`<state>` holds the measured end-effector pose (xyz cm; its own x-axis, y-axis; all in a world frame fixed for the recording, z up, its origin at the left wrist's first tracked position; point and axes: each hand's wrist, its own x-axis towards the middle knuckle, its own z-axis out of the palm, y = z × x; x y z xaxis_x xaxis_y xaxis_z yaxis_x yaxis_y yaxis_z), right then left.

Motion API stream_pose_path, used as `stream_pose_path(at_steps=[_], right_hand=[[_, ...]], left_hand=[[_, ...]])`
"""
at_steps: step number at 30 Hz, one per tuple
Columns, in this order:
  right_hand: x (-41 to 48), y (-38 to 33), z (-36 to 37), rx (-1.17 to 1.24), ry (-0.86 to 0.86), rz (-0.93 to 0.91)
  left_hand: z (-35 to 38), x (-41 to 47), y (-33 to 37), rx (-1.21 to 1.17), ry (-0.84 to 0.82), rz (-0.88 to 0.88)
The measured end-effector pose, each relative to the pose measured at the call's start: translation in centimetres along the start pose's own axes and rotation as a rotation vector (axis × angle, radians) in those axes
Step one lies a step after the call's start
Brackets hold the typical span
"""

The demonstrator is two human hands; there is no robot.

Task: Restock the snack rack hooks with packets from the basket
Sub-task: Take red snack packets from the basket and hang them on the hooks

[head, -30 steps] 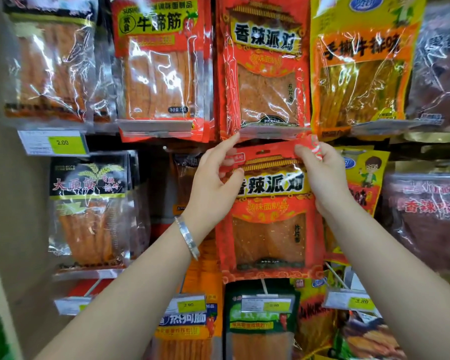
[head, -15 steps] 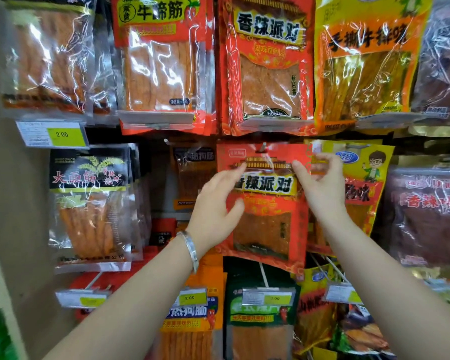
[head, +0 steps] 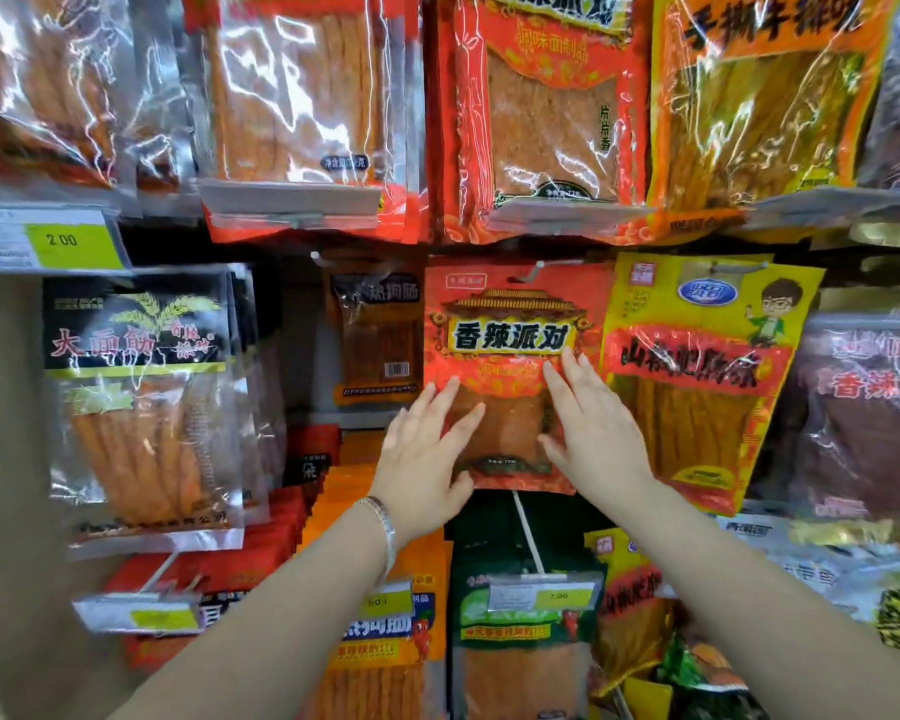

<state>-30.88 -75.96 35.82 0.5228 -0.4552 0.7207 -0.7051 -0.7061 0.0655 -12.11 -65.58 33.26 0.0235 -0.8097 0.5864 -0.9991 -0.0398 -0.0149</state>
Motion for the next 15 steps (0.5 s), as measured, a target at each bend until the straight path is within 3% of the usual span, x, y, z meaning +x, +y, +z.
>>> stream_pose_path(at_steps=[12, 15], right_hand=[[5.0, -0.9, 1.3, 0.007, -0.382, 0.150], [4.2, -1.9, -0.1, 0.132, -0.391, 0.193]], left_hand=[[0.7, 5.2, -2.8, -0.020, -0.387, -0.080], [-0.2, 4.6, -2.5, -0.159, -0.379, -0.075]])
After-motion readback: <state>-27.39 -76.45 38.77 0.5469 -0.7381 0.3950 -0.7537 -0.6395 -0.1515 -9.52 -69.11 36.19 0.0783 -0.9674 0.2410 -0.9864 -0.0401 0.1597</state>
